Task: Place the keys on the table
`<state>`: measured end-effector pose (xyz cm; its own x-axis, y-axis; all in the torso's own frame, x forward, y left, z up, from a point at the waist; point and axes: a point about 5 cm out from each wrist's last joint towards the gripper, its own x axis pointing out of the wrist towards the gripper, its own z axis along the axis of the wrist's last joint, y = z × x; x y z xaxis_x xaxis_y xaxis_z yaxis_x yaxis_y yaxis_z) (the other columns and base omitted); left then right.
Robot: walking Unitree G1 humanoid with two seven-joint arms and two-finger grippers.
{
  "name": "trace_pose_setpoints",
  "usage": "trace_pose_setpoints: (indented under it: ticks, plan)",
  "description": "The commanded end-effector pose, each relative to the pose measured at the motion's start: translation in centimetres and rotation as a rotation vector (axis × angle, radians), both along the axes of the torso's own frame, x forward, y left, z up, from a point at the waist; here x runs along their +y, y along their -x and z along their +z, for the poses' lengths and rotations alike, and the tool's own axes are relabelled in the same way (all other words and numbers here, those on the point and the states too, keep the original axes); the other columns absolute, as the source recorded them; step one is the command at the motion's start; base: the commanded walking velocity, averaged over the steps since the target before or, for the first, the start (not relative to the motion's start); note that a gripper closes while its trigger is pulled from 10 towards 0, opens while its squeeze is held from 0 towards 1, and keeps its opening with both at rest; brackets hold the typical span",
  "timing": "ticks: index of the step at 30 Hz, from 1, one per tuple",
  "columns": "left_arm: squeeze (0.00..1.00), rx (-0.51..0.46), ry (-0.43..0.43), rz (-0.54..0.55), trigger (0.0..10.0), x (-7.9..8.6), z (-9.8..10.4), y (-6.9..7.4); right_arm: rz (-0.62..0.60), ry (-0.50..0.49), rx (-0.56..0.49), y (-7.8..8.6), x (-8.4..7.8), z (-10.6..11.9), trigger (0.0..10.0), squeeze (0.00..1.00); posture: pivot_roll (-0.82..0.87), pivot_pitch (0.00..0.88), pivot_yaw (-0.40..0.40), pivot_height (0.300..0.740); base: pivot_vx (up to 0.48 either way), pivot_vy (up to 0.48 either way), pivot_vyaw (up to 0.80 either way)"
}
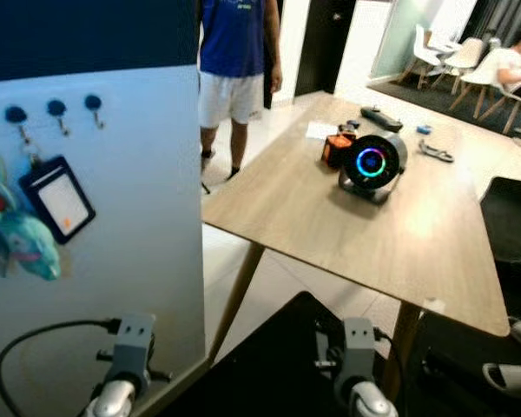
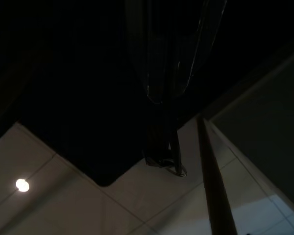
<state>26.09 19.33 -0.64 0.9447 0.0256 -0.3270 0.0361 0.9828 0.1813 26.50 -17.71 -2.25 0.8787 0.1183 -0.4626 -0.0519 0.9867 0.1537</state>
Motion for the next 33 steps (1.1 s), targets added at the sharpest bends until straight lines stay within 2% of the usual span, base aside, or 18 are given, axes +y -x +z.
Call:
trace_pose_setpoints:
  ticks: [1, 33]
  plan:
    - [0.00, 0.010, 0.001, -0.002, 10.0, -0.13, -0.24, 0.19, -0.005, 0.013, 0.003, 0.07, -0.45, -0.02, 10.0, 0.00, 0.10, 0.051, -0.074, 0.740, 0.000, 0.000, -0.54]
    - [0.00, -0.027, 0.046, 0.048, 10.0, 0.17, 0.06, 0.09, 0.020, 0.021, -0.003, -0.37, -0.32, 0.29, 10.0, 0.00, 0.10, 0.034, -0.088, 0.740, 0.000, 0.000, -0.54]
